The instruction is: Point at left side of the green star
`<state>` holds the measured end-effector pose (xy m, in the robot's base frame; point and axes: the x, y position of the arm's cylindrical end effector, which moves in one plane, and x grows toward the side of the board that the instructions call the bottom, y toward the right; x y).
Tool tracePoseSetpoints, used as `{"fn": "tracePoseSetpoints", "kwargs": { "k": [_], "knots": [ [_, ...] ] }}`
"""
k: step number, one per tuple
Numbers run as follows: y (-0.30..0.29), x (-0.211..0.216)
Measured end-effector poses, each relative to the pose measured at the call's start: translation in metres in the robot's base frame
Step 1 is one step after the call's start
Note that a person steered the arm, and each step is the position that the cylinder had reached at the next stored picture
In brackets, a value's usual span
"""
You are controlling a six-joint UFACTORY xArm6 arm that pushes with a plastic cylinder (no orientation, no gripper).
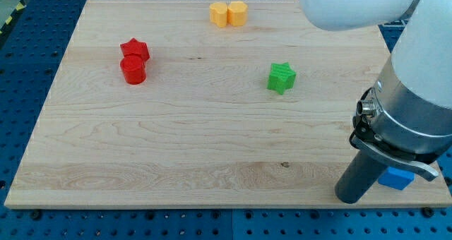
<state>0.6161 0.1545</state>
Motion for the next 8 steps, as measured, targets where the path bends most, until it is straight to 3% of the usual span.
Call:
{"fn": "tracePoseSetpoints", "kwargs": {
  "k": [3,5,8],
  "knots": [
    [-0.008,0.000],
    [-0.063,-0.086],
    [-0.137,-0.167]
  ]
}}
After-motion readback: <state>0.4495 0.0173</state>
